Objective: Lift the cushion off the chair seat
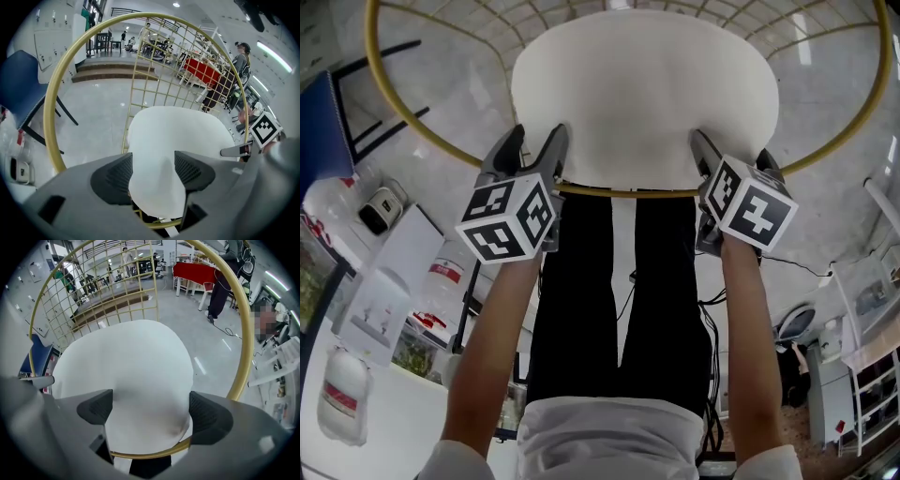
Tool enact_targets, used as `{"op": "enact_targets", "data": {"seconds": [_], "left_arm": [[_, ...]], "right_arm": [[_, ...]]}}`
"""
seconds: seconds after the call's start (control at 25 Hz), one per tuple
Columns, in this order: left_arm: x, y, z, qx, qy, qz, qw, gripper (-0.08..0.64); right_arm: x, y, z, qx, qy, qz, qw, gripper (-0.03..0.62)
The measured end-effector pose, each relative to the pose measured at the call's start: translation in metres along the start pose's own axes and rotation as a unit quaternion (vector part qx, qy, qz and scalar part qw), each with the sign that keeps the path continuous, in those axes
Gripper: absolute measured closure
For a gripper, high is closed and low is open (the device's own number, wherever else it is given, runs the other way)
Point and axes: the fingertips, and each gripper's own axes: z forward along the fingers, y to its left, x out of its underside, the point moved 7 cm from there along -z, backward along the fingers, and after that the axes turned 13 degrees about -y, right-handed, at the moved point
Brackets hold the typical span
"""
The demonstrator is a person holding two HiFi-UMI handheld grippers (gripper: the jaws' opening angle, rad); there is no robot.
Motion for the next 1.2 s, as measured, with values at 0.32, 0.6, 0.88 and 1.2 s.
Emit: {"op": "enact_targets", "data": {"seconds": [0.32, 0.6, 0.88, 1.2], "left_arm": [[-0.008, 0.004, 0.011, -0.016, 0.0, 0.017, 0.9997, 0.256], [-0.007, 0.004, 0.026, -0.024, 0.032, 0.037, 0.9985, 0.291], [-0.011, 0.02, 0.023, -0.016, 0.042, -0.001, 0.999, 0.403], [-0.013, 0.017, 0.018, -0.006, 0.044, 0.002, 0.999, 0.453]], "right_arm": [[0.0, 0.0, 0.0, 0.001, 0.0, 0.001, 1.0, 0.081], [0.0, -0.001, 0.002, 0.0, 0.0, 0.001, 1.0, 0.083], [0.0, -0.005, -0.002, -0.001, -0.004, -0.002, 1.0, 0.167], [0.001, -0.02, -0.013, -0.001, -0.028, -0.022, 0.999, 0.35]]}}
